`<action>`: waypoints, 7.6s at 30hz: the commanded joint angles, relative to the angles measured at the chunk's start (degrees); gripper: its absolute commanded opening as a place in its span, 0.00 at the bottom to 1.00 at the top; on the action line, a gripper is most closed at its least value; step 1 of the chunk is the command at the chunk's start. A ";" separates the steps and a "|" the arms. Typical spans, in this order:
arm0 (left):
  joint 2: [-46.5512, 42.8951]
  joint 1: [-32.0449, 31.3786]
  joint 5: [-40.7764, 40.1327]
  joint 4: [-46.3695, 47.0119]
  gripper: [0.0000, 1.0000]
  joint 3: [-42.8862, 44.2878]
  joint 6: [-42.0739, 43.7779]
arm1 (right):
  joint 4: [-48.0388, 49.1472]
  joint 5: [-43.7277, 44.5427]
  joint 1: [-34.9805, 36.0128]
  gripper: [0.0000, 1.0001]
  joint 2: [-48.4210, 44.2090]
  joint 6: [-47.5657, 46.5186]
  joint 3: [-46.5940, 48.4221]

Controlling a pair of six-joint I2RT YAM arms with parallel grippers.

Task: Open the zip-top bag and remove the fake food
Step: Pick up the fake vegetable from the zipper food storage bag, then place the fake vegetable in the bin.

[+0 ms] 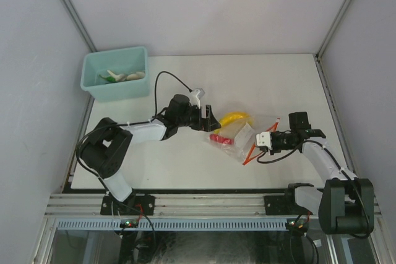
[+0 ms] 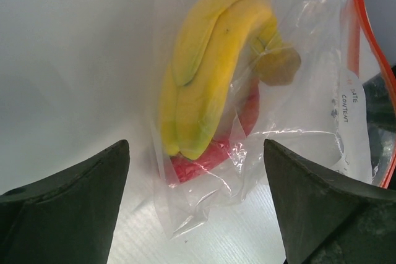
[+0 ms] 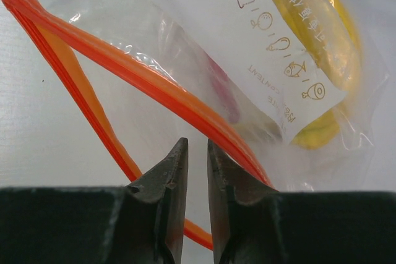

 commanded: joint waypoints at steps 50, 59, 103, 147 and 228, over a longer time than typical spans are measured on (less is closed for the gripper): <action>12.91 -4.60 8.87 -8.74 0.33 12.94 4.71 | 16.25 13.70 19.33 0.50 22.96 19.34 9.47; 13.00 -4.57 7.00 -11.74 0.30 13.33 6.29 | 1.92 3.90 18.15 0.39 20.61 10.92 14.71; 9.88 -2.85 0.18 -17.96 0.11 13.37 8.78 | 1.50 13.77 18.15 0.00 22.47 12.85 17.79; -4.02 3.31 -7.57 -15.10 0.47 5.54 5.03 | -39.50 -12.92 0.25 0.00 5.75 -14.34 19.20; -3.68 -16.44 -22.77 13.75 0.12 12.75 -44.92 | 6.59 -8.64 5.77 0.07 10.70 79.39 29.11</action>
